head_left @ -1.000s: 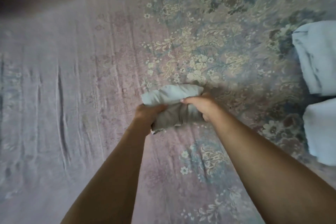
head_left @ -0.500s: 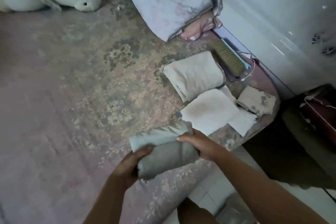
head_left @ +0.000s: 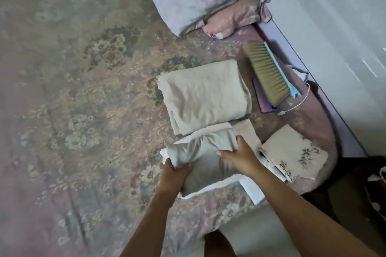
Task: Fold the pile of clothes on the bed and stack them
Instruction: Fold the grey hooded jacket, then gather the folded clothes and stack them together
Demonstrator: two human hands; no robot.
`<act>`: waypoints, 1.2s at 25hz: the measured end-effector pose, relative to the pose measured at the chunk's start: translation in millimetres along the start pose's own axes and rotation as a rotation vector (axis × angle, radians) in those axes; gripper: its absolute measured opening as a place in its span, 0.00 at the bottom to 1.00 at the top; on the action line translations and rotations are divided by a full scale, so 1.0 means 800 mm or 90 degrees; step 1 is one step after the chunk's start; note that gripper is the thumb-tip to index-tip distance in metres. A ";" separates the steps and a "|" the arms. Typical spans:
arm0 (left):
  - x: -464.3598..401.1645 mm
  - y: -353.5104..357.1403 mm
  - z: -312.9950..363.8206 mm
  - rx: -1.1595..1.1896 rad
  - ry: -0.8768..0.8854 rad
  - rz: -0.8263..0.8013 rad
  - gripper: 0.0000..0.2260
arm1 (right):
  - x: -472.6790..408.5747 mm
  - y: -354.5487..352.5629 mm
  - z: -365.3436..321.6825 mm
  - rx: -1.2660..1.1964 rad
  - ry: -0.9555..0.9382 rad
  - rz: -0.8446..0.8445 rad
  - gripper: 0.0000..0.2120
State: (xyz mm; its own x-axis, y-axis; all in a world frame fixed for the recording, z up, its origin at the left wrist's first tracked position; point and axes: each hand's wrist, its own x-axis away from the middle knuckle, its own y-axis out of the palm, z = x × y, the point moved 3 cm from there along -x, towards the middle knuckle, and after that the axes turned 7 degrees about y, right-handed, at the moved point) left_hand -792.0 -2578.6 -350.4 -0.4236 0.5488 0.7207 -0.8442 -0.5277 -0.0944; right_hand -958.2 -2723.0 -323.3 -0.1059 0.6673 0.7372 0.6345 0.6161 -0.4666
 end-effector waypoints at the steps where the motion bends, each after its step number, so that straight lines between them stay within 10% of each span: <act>1: -0.014 0.008 -0.014 -0.042 -0.012 0.047 0.16 | -0.020 0.007 0.009 0.041 -0.008 -0.013 0.27; 6: -0.033 0.040 -0.029 -0.226 0.027 0.171 0.29 | -0.060 0.018 0.027 0.283 -0.091 0.120 0.48; 9: -0.020 0.041 0.011 -0.512 0.199 0.234 0.42 | -0.053 0.011 0.015 0.280 -0.173 0.077 0.46; 12: -0.042 0.034 0.062 -0.499 0.377 0.282 0.35 | -0.078 -0.025 -0.016 0.198 -0.218 0.132 0.39; 16: -0.145 0.029 0.119 -0.254 0.089 0.171 0.44 | -0.184 -0.085 -0.080 0.175 -0.134 0.180 0.45; 20: -0.226 0.040 0.114 -0.154 -0.094 0.148 0.53 | -0.264 -0.090 -0.093 0.038 0.051 0.007 0.40; 25: -0.250 0.071 0.100 -0.025 -0.113 0.138 0.39 | -0.302 -0.086 -0.093 0.001 0.103 0.053 0.39; 30: -0.245 0.056 0.111 0.061 -0.193 0.033 0.43 | -0.298 -0.102 -0.097 -0.060 0.216 -0.155 0.30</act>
State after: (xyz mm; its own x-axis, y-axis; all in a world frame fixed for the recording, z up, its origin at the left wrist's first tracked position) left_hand -717.8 -2767.5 -435.0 -0.3356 0.3099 0.8895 -0.7833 -0.6164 -0.0807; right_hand -925.1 -2965.0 -423.2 -0.0141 0.3219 0.9467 0.6913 0.6872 -0.2234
